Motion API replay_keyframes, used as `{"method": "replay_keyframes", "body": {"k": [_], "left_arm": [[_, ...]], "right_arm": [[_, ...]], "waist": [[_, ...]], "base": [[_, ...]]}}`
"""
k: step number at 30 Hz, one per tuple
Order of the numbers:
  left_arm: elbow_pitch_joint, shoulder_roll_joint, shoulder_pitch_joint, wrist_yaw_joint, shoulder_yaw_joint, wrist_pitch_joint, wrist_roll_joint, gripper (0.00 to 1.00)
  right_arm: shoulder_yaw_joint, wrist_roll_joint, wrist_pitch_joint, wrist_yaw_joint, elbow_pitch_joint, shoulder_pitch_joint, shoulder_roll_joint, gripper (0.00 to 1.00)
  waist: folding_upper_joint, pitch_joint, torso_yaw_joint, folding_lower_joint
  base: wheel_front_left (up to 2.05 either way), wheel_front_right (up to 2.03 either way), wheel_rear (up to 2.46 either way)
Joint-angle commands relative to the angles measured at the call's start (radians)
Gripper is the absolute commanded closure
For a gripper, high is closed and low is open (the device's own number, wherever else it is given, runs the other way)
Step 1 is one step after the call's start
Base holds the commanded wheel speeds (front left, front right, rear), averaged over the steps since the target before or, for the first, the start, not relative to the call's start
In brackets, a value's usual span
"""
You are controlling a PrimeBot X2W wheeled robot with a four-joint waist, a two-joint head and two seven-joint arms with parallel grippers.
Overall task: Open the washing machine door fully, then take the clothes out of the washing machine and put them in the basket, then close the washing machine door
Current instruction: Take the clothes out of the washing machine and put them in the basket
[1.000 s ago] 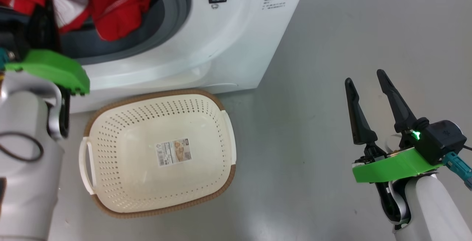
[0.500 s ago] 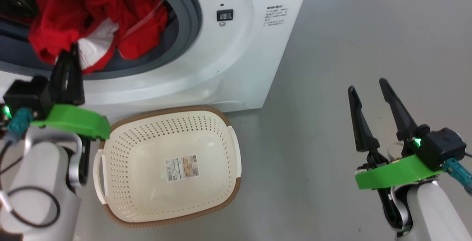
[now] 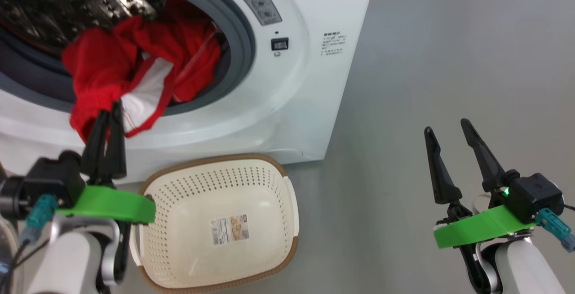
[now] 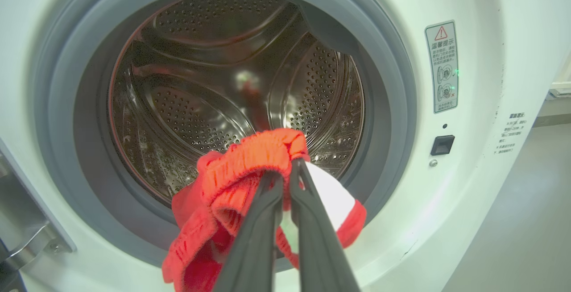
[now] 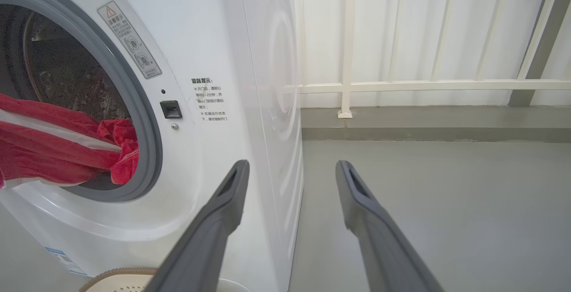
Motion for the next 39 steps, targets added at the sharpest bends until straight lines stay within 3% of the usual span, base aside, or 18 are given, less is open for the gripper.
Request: {"method": "replay_keyframes", "body": {"k": [1,11,20,27,39], "left_arm": [[-0.046,0.034,0.012,0.011,0.035,0.004,-0.006,1.00],[-0.234,0.026,0.141,0.040,0.010,0.078,-0.020,1.00],[-0.371,0.008,0.219,0.062,-0.030,0.151,-0.035,1.00],[-0.257,-0.022,0.221,0.034,-0.050,0.145,-0.083,1.00],[0.142,-0.085,0.092,-0.070,-0.102,0.092,-0.138,1.00]], "right_arm": [[0.023,0.009,-0.006,0.006,-0.019,0.006,-0.001,0.00],[0.019,0.011,-0.006,0.006,-0.012,0.042,-0.001,0.00],[0.016,0.009,-0.006,0.006,-0.025,0.053,-0.001,0.00],[0.030,0.019,-0.006,0.006,-0.030,0.036,-0.001,0.00],[0.040,0.028,-0.006,0.006,-0.032,-0.005,-0.001,0.00]], "waist": [[-0.0001,-0.032,0.005,0.0000],[-0.0001,-0.101,0.005,0.0000],[-0.0001,-0.093,0.016,0.0000],[-0.0001,-0.052,0.009,0.0000],[-0.0001,0.033,-0.012,0.0000]], "base": [[0.00,0.00,0.00],[0.00,0.00,0.00],[0.00,0.00,0.00],[0.00,0.00,0.00],[0.00,0.00,0.00]]}}
